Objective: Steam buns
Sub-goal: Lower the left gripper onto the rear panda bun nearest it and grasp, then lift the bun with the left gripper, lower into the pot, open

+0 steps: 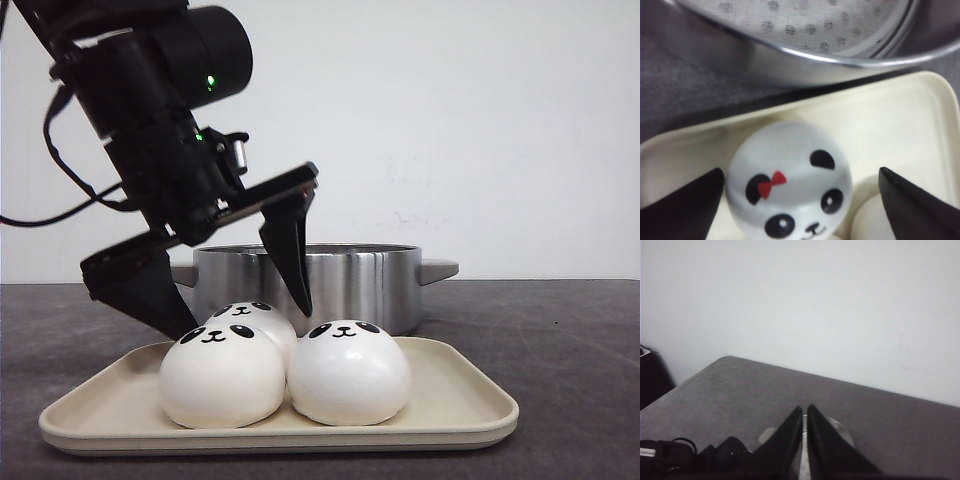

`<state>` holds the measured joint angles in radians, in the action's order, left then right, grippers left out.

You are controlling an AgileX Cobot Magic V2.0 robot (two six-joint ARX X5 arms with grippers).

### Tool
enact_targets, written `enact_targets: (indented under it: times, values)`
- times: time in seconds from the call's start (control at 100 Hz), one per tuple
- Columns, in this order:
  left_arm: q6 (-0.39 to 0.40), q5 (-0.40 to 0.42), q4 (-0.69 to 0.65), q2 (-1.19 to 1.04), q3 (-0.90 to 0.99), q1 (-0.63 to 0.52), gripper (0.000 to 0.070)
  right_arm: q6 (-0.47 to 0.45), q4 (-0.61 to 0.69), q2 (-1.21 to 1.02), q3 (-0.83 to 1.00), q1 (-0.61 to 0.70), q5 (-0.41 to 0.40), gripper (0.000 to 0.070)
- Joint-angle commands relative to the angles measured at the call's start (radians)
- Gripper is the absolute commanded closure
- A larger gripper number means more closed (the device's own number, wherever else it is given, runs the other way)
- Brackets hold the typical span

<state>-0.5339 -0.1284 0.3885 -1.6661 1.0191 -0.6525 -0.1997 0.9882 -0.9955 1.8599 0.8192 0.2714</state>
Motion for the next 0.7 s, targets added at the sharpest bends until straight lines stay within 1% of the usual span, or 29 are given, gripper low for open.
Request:
enact_targets:
  times: [0.0, 0.07, 0.11, 0.15, 0.21, 0.25, 0.29, 0.36, 0.45, 0.59, 0.69]
  values:
    - [-0.016, 0.005, -0.007, -0.031, 0.021, -0.009, 0.0127, -0.029, 0.002, -0.009, 0.019, 0.011, 0.011, 0.0692]
    - [-0.017, 0.005, 0.005, -0.046, 0.021, -0.009, 0.0230, -0.031, 0.019, -0.008, 0.019, 0.011, 0.021, 0.0692]
    - [-0.017, 0.005, 0.013, -0.054, 0.021, -0.009, 0.0277, -0.034, 0.031, -0.008, 0.019, 0.011, 0.026, 0.0692]
    - [-0.017, 0.005, 0.017, -0.059, 0.021, -0.009, 0.0313, -0.037, 0.040, -0.008, 0.019, 0.011, 0.030, 0.0692]
    - [-0.017, 0.005, 0.016, -0.061, 0.021, -0.009, 0.0338, -0.037, 0.048, -0.008, 0.019, 0.011, 0.048, 0.0692]
    - [-0.018, 0.005, 0.012, -0.061, 0.021, -0.009, 0.0383, -0.036, 0.054, -0.008, 0.019, 0.011, 0.055, 0.0693]
    - [-0.018, 0.004, 0.008, -0.061, 0.021, -0.010, 0.0472, -0.036, 0.056, -0.009, 0.019, 0.011, 0.063, 0.0693]
    - [-0.017, -0.006, 0.011, -0.061, 0.021, -0.010, 0.0700, -0.036, 0.061, -0.009, 0.019, 0.011, 0.071, 0.0693]
    - [-0.016, -0.016, 0.019, -0.055, 0.022, -0.010, 0.0690, -0.036, 0.064, -0.010, 0.019, 0.011, 0.071, 0.0692]
    - [-0.017, -0.083, 0.008, 0.002, 0.022, -0.023, 0.0691, -0.035, 0.064, -0.010, 0.019, 0.011, 0.071, 0.0692]
    - [-0.005, -0.085, -0.012, 0.085, 0.024, -0.048, 0.0690, -0.035, 0.063, -0.010, 0.019, 0.011, 0.071, 0.0693]
